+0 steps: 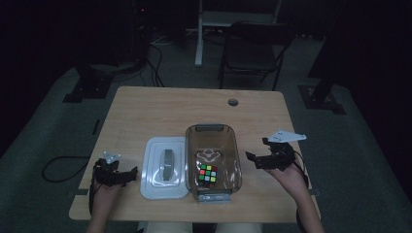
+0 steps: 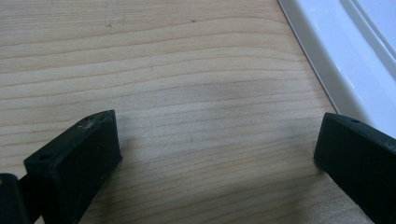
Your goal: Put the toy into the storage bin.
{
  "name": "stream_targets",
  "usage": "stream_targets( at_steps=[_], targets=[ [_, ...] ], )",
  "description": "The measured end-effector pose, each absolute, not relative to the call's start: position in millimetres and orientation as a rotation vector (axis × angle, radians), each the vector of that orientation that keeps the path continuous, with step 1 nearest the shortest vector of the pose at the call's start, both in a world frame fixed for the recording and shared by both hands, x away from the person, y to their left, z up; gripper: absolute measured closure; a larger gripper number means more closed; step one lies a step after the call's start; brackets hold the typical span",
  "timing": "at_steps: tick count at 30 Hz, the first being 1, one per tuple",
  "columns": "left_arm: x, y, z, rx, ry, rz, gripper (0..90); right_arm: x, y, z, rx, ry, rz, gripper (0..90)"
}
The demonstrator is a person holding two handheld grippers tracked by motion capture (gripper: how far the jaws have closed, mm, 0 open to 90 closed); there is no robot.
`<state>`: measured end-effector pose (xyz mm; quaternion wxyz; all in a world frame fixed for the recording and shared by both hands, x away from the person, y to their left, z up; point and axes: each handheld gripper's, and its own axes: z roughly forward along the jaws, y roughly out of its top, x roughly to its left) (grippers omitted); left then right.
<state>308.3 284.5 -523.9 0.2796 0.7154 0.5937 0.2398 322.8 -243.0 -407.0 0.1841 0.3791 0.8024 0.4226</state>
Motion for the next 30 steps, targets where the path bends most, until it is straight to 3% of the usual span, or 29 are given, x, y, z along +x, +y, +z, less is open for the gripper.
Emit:
stream_targets(
  at_steps=[30],
  targets=[
    [308.2, 284.1, -523.8, 1.923, 1.587, 0.64, 1.1, 302.8, -287.8, -516.1, 1.429, 2.045, 1.046, 11.8]
  ],
)
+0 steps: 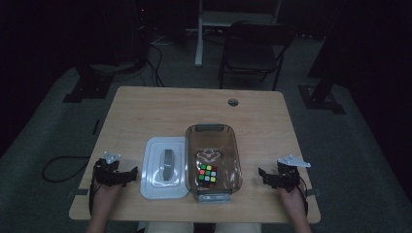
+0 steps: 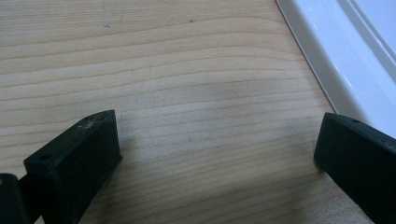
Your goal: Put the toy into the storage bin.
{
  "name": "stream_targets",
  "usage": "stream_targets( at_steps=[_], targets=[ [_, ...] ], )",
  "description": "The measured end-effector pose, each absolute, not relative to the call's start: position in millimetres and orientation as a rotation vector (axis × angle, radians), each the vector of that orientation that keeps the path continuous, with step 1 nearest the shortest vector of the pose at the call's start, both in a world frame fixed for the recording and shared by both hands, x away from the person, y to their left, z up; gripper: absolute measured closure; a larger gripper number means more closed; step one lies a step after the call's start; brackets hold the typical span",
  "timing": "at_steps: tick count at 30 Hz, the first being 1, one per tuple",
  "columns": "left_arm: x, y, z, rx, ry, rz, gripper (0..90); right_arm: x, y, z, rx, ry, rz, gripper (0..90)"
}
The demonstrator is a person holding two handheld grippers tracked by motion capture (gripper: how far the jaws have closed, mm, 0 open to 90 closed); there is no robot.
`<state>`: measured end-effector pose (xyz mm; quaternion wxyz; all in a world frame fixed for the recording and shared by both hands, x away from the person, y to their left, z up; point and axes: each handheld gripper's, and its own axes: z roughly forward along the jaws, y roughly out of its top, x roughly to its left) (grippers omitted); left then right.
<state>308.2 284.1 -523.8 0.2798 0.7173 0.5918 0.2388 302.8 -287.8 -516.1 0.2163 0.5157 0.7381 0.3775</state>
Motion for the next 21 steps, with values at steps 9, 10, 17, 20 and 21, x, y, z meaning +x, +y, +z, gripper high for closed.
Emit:
stream_targets(
  at_steps=[9, 10, 17, 20, 21],
  targets=[
    [302.7, 279.9, -523.9, 1.928, 1.58, 0.638, 1.1, 300.8, -285.7, -524.4, 1.442, 2.018, 0.933, 11.9],
    [302.2, 279.6, -523.8, 1.927, 1.585, 0.639, 1.1, 300.5, -285.7, -524.9, 1.446, 2.012, 0.925, 11.9],
    [301.9, 279.4, -523.7, 1.926, 1.587, 0.64, 1.1, 303.1, -286.2, -527.5, 1.507, 1.996, 0.848, 12.5],
    [300.9, 279.5, -523.8, 1.933, 1.576, 0.635, 1.1, 304.2, -287.1, -527.8, 1.532, 2.002, 0.865, 12.7],
    [300.6, 279.7, -523.7, 1.936, 1.572, 0.633, 1.1, 304.3, -287.1, -527.9, 1.533, 2.001, 0.864, 12.6]
  ],
)
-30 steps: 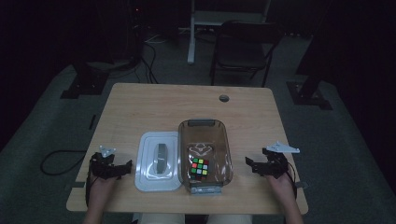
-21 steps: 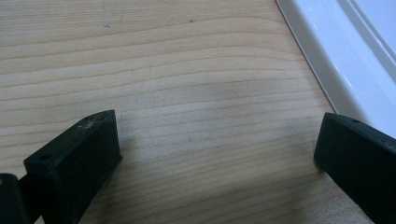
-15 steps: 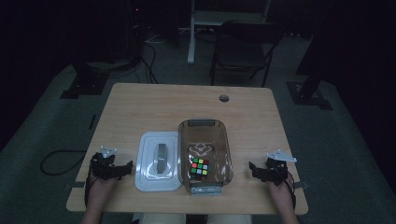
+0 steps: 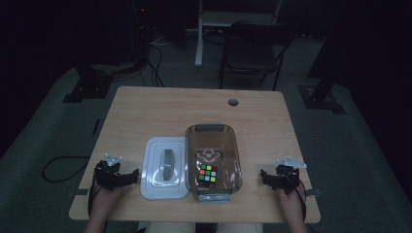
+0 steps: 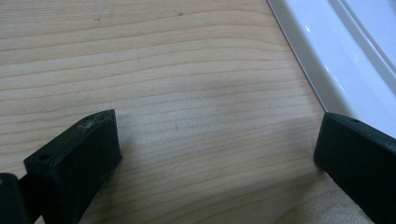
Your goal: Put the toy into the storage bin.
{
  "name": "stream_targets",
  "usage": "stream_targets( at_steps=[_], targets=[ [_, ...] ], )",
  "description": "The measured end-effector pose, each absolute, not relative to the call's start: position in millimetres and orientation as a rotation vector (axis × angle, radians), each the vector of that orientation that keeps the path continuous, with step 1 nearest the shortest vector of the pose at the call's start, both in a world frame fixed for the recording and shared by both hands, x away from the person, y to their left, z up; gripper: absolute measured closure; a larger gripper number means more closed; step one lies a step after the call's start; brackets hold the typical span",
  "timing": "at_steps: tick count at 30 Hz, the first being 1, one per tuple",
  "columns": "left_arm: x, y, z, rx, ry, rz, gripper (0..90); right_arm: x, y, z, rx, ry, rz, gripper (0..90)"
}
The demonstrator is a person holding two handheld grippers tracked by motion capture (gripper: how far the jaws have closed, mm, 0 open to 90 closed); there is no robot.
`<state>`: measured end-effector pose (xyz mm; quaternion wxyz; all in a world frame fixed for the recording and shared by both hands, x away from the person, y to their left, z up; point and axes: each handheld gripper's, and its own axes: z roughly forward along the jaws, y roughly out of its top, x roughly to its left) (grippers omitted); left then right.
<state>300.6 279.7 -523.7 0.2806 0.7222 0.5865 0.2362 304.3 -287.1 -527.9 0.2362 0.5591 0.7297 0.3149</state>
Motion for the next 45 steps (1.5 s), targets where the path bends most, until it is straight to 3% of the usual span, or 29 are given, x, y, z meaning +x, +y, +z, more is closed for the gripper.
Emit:
stream_targets(
  at_steps=[14, 31, 45],
  targets=[
    [292.3, 281.8, -504.6, 1.932, 1.542, 0.569, 1.2, 304.7, -286.9, -527.9, 1.535, 2.0, 0.864, 12.5],
    [277.3, 234.2, -454.1, 2.019, 1.299, 0.542, 1.1, 304.7, -286.9, -527.9, 1.534, 2.0, 0.864, 12.5],
    [283.5, 208.8, -456.6, 2.078, 1.226, 0.471, 1.1, 304.7, -286.9, -527.9, 1.535, 2.0, 0.864, 12.5]
  ],
)
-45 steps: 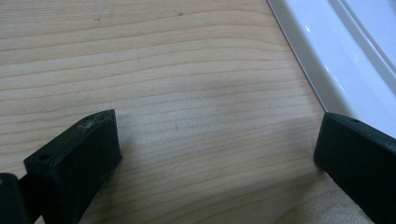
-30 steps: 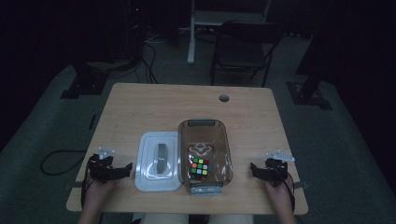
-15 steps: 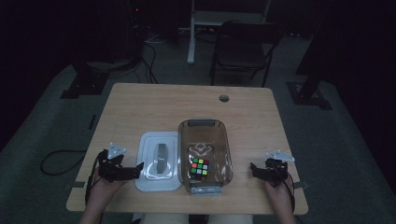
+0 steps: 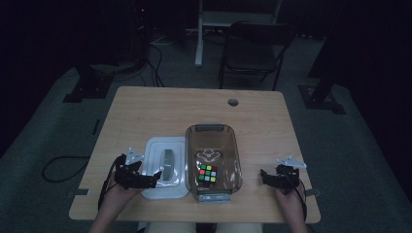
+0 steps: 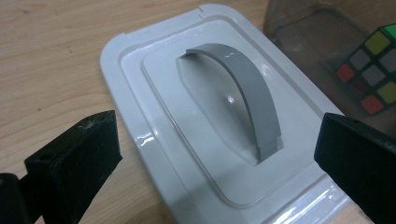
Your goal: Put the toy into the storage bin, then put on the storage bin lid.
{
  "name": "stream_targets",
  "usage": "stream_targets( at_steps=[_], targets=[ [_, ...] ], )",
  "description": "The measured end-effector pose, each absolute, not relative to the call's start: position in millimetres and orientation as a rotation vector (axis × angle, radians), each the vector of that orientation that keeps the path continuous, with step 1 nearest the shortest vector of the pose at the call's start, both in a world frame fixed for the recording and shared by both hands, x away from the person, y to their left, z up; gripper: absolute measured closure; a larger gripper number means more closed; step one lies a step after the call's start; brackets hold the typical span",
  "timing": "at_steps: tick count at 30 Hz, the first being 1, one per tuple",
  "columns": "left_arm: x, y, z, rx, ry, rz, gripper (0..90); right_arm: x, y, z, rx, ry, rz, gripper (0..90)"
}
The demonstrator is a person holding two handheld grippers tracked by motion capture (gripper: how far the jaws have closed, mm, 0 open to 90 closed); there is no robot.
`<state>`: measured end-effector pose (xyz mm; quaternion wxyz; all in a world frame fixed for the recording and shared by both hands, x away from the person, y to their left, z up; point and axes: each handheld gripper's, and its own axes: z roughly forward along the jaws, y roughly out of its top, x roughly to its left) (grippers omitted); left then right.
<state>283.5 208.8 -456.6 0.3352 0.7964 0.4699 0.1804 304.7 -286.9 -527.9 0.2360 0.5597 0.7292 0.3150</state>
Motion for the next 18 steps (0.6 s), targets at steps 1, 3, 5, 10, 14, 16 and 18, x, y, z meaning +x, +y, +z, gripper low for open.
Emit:
stream_targets(
  at_steps=[1, 3, 5, 10, 14, 16, 18],
  targets=[
    [284.8, 207.9, -458.5, 2.078, 1.232, 0.469, 1.1, 304.7, -286.9, -527.9, 1.535, 2.0, 0.864, 12.5],
    [287.4, 205.8, -463.2, 2.092, 1.229, 0.464, 1.1, 304.6, -286.9, -527.9, 1.535, 2.0, 0.864, 12.5],
    [288.9, 202.5, -467.9, 2.109, 1.213, 0.458, 1.2, 304.6, -286.9, -527.9, 1.535, 2.0, 0.864, 12.6],
    [291.4, 191.7, -472.2, 2.107, 1.197, 0.424, 1.2, 304.6, -286.9, -527.9, 1.534, 2.0, 0.864, 12.6],
    [293.8, 184.2, -473.9, 2.107, 1.187, 0.422, 1.2, 304.7, -286.9, -527.9, 1.534, 2.0, 0.864, 12.6],
    [294.4, 182.7, -474.8, 2.099, 1.191, 0.424, 6.0, 304.6, -286.9, -527.9, 1.535, 2.0, 0.864, 12.6],
    [297.3, 178.0, -478.4, 2.097, 1.199, 0.414, 6.0, 304.7, -286.9, -527.9, 1.534, 2.0, 0.864, 12.6]
  ],
)
